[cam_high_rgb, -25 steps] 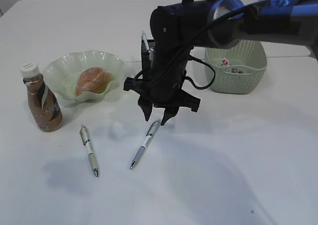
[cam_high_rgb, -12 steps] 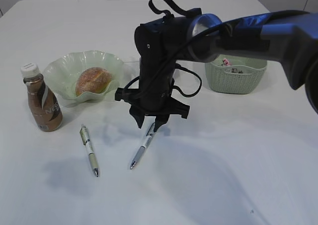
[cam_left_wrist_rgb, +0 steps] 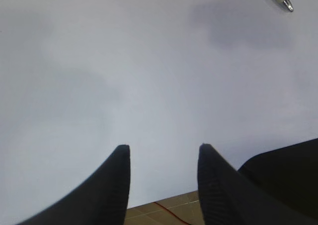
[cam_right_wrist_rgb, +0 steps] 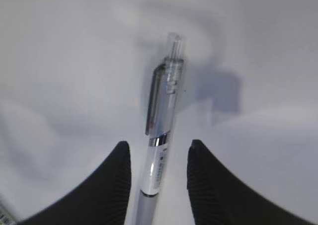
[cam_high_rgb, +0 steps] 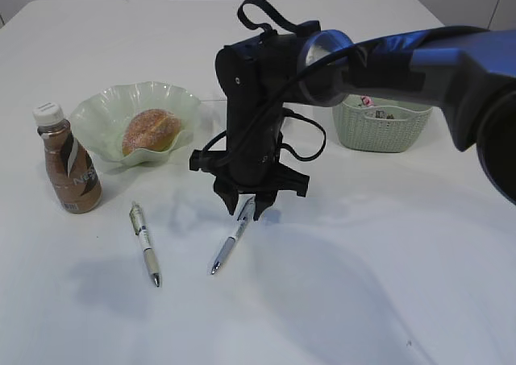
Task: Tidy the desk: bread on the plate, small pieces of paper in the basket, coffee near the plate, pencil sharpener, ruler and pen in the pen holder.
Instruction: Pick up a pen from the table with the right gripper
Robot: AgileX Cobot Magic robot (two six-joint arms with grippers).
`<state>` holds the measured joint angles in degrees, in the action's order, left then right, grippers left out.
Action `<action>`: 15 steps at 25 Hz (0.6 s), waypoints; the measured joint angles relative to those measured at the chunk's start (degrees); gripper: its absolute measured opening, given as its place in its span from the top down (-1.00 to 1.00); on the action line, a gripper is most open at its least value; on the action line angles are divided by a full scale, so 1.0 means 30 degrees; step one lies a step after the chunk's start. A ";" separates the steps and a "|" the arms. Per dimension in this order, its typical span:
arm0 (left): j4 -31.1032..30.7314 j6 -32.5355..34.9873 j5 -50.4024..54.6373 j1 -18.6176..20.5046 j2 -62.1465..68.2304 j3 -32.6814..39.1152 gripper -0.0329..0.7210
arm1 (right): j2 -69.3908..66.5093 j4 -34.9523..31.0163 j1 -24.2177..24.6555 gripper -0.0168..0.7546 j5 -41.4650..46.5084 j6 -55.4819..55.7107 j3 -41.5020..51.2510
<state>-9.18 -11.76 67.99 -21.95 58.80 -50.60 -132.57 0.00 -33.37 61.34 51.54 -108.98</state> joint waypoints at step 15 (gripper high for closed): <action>0.0000 0.0000 0.0046 0.0000 0.0000 0.0000 0.09 | -0.1089 -0.0928 0.0000 0.13 0.0574 0.0046 -0.0241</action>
<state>-9.18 -11.76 68.13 -21.95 58.80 -50.60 -135.84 -2.78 -33.37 63.06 51.67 -109.71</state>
